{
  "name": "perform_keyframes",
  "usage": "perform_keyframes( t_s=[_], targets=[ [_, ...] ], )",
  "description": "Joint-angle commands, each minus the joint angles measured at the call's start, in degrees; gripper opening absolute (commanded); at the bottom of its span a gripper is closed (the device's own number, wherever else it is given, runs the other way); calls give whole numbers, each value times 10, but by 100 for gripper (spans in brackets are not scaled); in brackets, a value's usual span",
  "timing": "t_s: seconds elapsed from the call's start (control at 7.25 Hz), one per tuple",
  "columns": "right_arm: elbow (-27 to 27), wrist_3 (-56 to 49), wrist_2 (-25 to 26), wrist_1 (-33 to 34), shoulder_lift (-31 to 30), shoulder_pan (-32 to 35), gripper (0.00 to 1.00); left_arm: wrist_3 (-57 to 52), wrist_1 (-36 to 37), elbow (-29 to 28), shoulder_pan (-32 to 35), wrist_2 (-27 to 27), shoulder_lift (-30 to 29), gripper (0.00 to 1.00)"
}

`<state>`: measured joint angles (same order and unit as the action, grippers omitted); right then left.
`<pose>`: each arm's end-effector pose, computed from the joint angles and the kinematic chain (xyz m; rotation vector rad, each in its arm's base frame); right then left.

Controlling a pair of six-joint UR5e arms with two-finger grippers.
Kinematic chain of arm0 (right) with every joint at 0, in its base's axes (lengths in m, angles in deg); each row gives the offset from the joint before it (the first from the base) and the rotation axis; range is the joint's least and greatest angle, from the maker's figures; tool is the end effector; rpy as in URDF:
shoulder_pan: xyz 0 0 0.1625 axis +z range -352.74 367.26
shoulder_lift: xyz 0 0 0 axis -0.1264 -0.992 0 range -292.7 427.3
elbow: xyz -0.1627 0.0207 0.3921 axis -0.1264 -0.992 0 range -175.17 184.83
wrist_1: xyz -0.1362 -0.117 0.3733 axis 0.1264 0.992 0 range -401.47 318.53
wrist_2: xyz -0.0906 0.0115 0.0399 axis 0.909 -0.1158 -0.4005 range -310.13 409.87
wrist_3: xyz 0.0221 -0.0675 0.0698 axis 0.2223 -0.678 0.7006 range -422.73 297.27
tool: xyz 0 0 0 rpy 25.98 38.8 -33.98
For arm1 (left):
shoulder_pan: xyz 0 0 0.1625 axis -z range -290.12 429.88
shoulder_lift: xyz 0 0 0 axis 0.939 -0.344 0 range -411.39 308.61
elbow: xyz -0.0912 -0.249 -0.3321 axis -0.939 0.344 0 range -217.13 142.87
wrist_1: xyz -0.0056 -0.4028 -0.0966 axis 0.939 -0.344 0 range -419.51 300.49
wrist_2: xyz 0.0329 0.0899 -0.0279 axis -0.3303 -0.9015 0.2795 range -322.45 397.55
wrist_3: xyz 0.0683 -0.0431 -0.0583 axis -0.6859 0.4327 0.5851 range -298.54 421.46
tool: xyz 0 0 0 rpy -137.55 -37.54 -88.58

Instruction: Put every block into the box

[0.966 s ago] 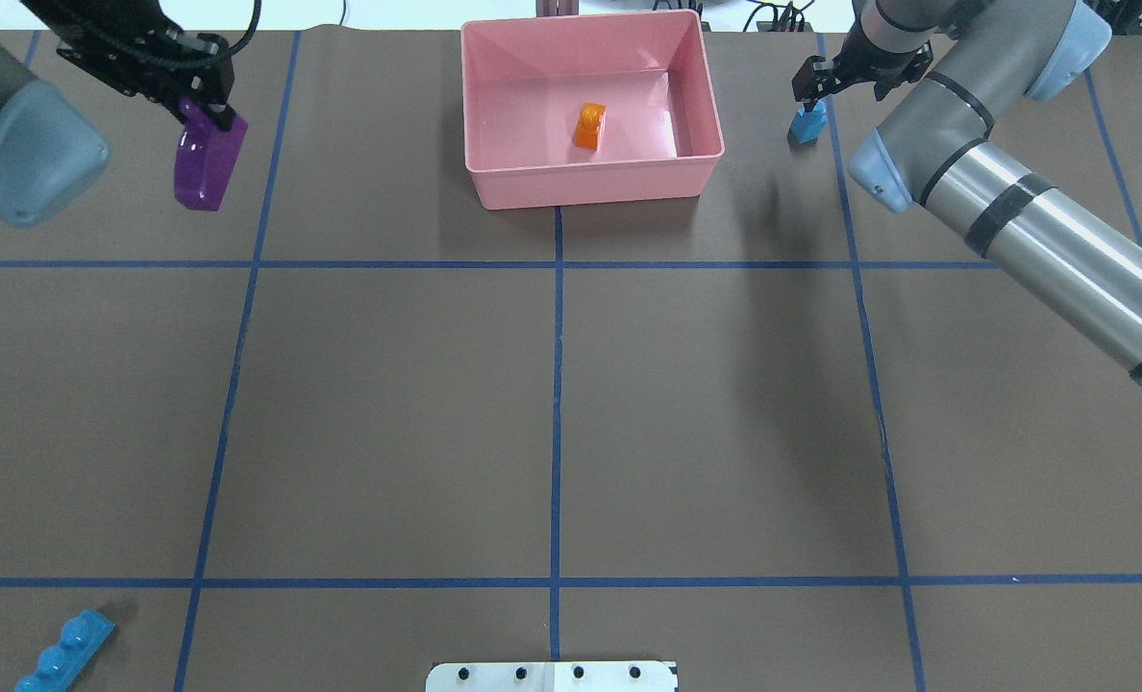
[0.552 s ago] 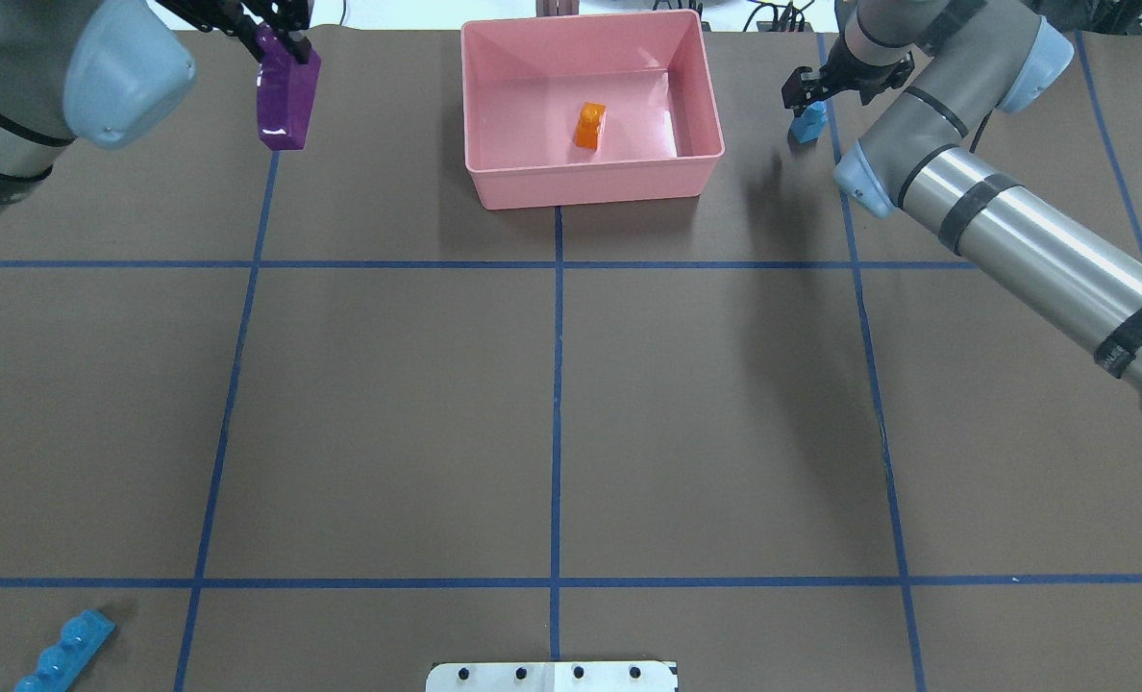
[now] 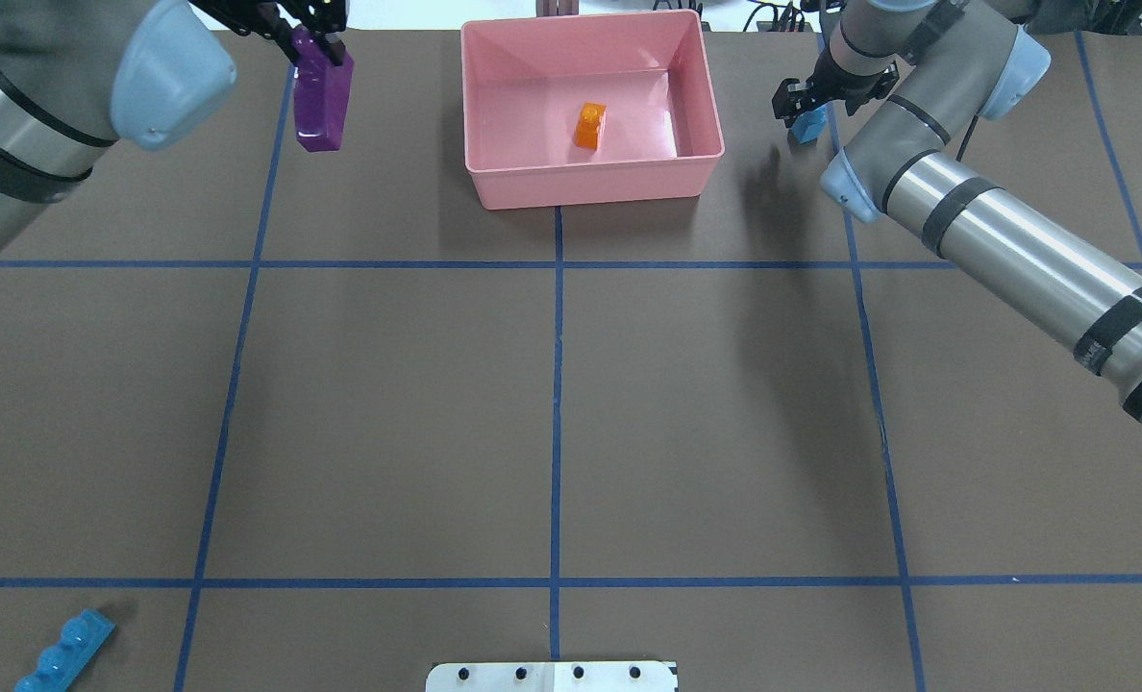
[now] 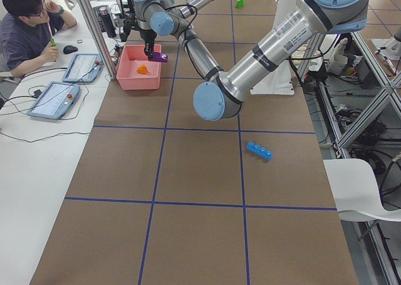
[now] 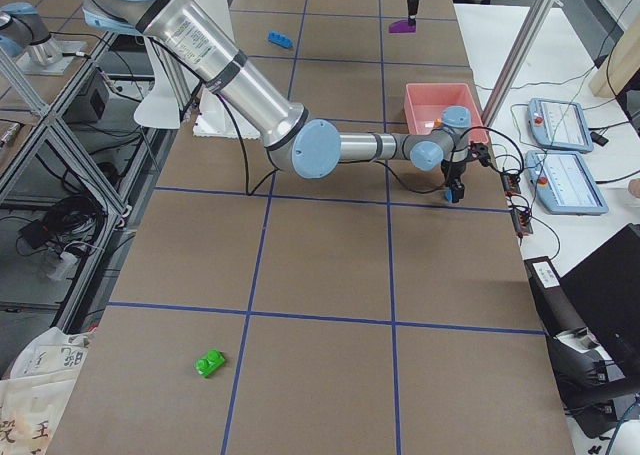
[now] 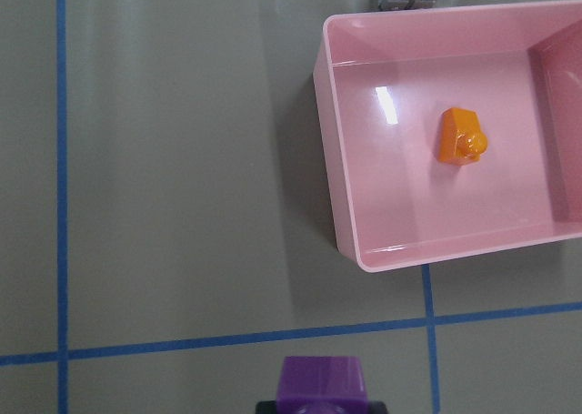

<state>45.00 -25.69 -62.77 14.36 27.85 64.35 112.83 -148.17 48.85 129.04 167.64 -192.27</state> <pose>-0.3847 -0.7692 0.4460 0.2728 -0.6577 -0.0514 0.3108 -0.6555 0.1267 0.1378 0.9958 -0.0499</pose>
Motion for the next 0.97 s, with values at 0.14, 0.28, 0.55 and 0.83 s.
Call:
perform_keyframes(
  t_s=[0.14,0.28,0.55,0.83],
  targets=[
    [0,1,0,2,0,6,0,83,-145,-199,-40,-75,-101,0],
    [4,2,-8,2,7,19,0,138,-254,-274,-70,-143,-113,0],
    [28,-5,-94,13,10,70,0,152,-290,-356,-81,-174,-157,0],
    [98,3,-139,170,62,79,0,187,-329,-379,-115,-218,-159,9]
  ],
)
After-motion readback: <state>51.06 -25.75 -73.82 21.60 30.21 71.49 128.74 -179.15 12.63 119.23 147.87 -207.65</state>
